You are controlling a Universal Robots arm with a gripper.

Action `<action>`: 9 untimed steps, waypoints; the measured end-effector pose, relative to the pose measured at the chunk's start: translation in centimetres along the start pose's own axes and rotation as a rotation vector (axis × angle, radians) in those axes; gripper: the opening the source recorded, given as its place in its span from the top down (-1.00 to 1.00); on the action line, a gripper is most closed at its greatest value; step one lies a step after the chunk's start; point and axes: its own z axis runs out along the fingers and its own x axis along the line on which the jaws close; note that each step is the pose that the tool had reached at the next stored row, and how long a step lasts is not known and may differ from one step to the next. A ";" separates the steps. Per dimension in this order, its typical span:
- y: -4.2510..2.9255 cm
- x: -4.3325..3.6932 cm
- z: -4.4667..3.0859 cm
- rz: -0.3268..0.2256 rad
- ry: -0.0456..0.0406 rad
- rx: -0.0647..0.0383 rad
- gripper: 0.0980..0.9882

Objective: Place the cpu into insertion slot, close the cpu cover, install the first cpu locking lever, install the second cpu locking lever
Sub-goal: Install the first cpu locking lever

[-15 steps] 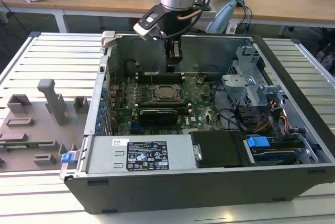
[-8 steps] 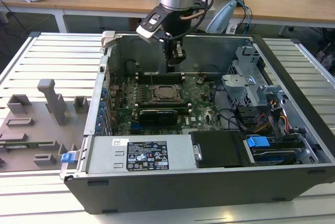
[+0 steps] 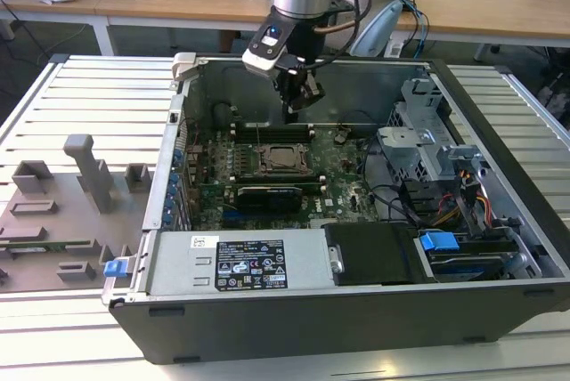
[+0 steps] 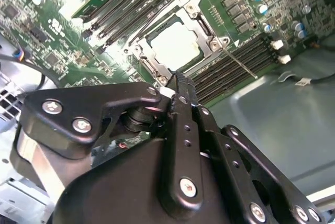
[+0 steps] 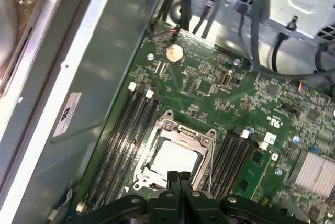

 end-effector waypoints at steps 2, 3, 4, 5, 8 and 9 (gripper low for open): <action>0.00 0.00 0.00 -0.043 -0.0002 -0.001 0.98; 0.00 0.00 0.00 -0.066 -0.0003 -0.001 0.98; 0.00 0.00 0.00 -0.086 -0.0004 -0.001 0.98; 0.00 0.00 0.00 -0.098 -0.0004 -0.001 0.98; 0.00 0.00 0.00 -0.151 -0.0007 -0.002 0.98; 0.00 0.00 0.00 -0.163 -0.0008 -0.002 0.98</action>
